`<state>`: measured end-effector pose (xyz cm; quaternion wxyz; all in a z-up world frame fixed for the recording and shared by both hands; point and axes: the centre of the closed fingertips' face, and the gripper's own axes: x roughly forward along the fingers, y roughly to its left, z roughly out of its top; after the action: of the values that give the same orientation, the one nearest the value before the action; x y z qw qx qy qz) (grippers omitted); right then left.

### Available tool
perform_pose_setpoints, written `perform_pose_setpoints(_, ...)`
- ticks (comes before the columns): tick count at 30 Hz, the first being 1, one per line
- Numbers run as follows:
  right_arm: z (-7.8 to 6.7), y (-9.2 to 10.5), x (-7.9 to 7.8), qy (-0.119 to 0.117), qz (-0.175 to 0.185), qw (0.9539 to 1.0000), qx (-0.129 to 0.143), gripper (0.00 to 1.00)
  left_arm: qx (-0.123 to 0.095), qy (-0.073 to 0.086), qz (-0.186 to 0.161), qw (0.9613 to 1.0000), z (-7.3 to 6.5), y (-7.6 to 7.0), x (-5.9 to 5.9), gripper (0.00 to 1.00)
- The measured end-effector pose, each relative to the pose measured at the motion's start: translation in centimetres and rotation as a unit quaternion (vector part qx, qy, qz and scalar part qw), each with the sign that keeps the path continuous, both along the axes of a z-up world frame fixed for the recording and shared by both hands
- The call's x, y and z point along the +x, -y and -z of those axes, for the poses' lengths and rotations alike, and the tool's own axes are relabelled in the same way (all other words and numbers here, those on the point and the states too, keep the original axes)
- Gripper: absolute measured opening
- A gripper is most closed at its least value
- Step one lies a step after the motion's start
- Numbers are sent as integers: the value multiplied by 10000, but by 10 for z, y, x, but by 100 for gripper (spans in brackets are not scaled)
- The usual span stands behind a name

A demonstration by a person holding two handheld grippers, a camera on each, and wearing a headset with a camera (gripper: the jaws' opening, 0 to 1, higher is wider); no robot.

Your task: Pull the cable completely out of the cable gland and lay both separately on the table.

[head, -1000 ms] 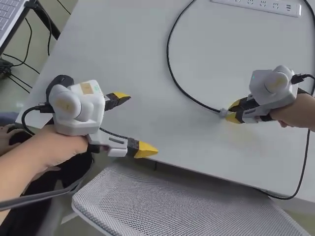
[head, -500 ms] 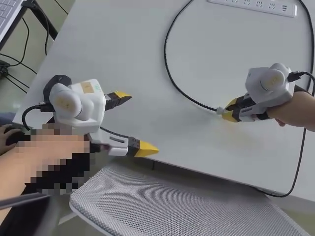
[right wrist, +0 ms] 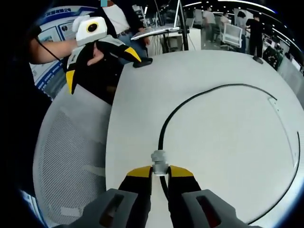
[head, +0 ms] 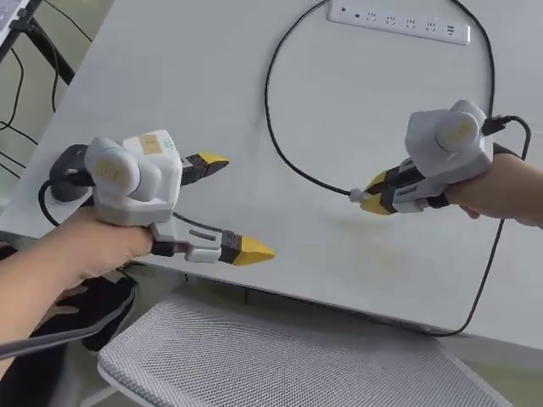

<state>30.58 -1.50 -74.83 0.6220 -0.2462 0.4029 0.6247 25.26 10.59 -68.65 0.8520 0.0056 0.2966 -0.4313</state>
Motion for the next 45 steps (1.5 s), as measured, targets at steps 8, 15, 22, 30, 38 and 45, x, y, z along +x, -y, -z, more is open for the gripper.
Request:
perform_pose_setpoints(8,-28,-4,-11,41,-178,9998,107,6,-93,185,278,9994,-13,24,18,96)
perform_pose_setpoints(15,-48,-8,-24,112,-350,9992,154,6,-191,188,554,9981,-12,48,25,95)
perform_pose_setpoints(22,-64,-11,-36,204,-521,9982,214,6,-396,114,735,9964,-14,67,27,93)
perform_pose_setpoints(30,-76,-12,-45,426,-705,9963,247,6,-617,6,994,9931,-15,92,25,88)
perform_pose_setpoints(38,-81,-9,-51,619,-787,9946,264,6,-855,-74,1166,9895,-19,104,20,80)
perform_pose_setpoints(45,-84,-7,-56,681,-857,9935,309,6,-1048,-98,1373,9849,-20,114,13,59)
